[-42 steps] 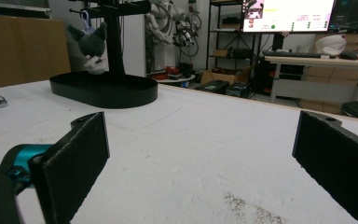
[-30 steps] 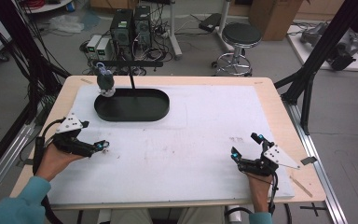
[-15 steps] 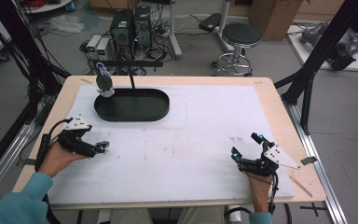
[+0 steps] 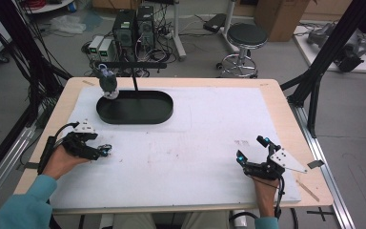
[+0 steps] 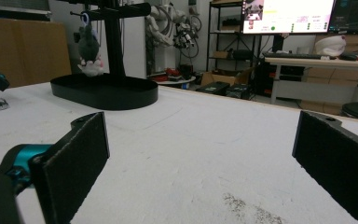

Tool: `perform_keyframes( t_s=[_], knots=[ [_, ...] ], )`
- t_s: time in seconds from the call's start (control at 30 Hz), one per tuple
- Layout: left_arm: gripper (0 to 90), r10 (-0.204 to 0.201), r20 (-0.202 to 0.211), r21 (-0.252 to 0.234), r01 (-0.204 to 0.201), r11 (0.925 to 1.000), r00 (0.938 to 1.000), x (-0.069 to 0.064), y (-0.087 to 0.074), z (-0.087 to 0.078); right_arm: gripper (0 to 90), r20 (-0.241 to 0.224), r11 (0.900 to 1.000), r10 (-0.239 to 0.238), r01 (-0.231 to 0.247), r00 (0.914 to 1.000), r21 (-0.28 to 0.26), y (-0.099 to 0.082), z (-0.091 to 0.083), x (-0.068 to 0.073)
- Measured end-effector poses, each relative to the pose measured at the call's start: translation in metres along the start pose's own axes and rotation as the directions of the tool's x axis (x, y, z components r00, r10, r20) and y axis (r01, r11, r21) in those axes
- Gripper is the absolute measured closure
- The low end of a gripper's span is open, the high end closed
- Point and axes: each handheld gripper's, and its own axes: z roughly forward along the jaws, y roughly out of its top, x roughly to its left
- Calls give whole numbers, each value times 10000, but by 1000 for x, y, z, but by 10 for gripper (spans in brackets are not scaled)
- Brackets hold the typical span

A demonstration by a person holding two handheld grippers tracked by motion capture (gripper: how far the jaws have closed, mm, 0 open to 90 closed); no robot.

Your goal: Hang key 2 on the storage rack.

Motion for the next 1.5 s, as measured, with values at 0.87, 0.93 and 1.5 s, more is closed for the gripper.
perform_keyframes(
  t_s=[0.87, 0.93, 1.5],
  knots=[
    [722, 49, -54, 635, -45, 9980, 10000, -2, 1, 1, 29, 2, 10000, 1, -1, 10000, -10, 0, 0, 0],
    [739, 37, -117, 629, -30, 9980, 9999, -3, 1, 1, 29, 8, 10000, 1, -1, 10000, -13, 0, 0, 0],
    [819, -267, -317, 508, 283, 9983, 9991, 2, 0, -1, 29, 4, 10000, 5, -5, 10000, -6, 0, 0, 0]
  ],
)
